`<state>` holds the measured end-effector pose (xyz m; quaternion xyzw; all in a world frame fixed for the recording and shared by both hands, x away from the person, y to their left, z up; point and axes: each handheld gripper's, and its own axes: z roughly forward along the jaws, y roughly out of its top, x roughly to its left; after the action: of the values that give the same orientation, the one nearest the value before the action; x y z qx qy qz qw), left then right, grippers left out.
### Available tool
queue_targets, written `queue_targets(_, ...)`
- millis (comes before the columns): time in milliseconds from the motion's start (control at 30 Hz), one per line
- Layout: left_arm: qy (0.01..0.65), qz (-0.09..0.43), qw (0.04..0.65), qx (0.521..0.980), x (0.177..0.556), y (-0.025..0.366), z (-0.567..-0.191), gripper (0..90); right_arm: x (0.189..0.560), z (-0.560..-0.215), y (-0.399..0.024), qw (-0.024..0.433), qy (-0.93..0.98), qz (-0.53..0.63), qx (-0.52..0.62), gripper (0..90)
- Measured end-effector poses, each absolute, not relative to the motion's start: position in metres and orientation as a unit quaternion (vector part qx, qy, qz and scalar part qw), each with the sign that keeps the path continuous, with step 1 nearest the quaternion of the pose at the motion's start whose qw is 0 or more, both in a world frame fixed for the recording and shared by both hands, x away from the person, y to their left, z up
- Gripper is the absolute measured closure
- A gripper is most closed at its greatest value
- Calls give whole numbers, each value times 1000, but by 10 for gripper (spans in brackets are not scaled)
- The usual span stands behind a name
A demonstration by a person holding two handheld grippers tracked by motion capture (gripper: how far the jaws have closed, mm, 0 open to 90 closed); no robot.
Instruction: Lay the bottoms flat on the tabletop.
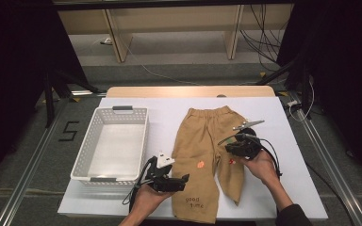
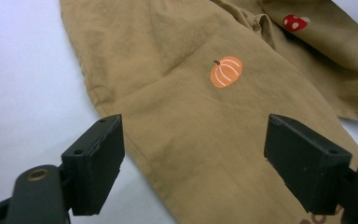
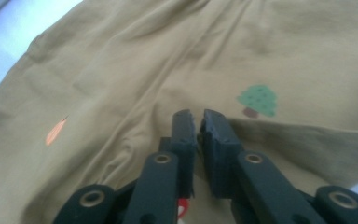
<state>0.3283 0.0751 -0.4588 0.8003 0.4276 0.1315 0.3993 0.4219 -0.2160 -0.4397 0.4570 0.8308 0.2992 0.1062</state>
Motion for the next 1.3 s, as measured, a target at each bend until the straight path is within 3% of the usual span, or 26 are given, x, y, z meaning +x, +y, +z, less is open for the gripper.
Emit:
queue_targets(167,429,133,403,797,328,78,-457,202,417,-435,-222,107,826,301,465,681)
queue_targets(200,429,133,403,797,328,79,-457,202,412,-430,-231,105,820,308,471,590)
queue_targets(367,428,133,404,797,326,80,-456,202,396,-419,-262,96,797,341,489,416)
queue_targets(667,428,136,404,797,327,81,-455,202,366,-421,-305,75,785,357,501,268)
queue_targets(833,426,136,404,798,326,80,-455,202,352,-432,-313,69,786,352,503,299)
queue_targets(1100,426,137,404,798,325,80,-455,202,347,-454,-299,83,814,283,500,440)
queue_targets(1300,424,138,403,799,325,79,-456,202,343,-457,-285,75,828,278,481,452)
